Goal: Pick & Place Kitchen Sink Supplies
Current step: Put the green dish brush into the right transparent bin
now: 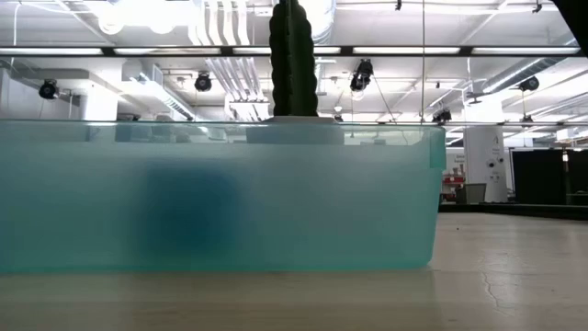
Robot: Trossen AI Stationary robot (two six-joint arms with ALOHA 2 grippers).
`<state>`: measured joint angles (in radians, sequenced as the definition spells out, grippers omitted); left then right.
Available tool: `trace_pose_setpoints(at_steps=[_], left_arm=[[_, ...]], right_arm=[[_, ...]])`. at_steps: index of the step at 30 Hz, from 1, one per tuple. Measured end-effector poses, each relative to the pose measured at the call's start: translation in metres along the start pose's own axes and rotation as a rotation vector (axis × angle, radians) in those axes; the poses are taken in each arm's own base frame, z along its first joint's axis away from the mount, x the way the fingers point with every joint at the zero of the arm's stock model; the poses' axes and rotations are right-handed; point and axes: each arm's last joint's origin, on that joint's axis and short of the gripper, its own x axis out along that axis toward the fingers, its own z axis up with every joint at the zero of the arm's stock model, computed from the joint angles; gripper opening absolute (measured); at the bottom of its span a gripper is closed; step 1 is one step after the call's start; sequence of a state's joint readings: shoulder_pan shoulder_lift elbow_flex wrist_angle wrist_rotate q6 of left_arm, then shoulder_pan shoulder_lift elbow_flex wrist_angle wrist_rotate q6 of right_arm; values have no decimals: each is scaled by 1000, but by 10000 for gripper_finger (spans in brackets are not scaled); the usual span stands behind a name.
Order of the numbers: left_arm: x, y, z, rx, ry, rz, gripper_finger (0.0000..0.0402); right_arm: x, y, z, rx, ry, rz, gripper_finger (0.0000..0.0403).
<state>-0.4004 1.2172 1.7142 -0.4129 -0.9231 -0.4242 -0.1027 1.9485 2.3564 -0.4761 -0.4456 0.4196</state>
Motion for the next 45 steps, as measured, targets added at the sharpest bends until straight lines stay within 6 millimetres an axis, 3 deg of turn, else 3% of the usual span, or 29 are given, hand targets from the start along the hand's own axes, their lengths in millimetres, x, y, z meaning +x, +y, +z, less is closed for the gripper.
trace_pose_setpoints(at_steps=[8, 13, 20, 24, 29, 35, 39, 45], left_arm=[[0, 0, 0, 12, -1, 1, 176], [0, 0, 0, 7, 0, -1, 205], [0, 0, 0, 6, 0, -1, 210], [0, 0, 0, 7, 0, -1, 210], [0, 0, 0, 10, -2, 3, 210], [0, 0, 0, 11, -5, 8, 210], [0, 0, 0, 12, -5, 9, 210], [0, 0, 1, 9, -6, 8, 210]], right_arm=[[-27, -25, 21, -15, -64, -84, 19], [-67, -34, 43, -108, -132, -198, 19], [-118, -46, 48, -292, -52, -687, 18], [-134, -56, 40, -319, 77, -904, 19], [-141, -77, 25, -283, 257, -1076, 19], [-141, -107, 3, -174, 470, -1141, 20], [-135, -127, -14, -123, 616, -1149, 20], [-117, -174, -46, -79, 802, -1149, 20]])
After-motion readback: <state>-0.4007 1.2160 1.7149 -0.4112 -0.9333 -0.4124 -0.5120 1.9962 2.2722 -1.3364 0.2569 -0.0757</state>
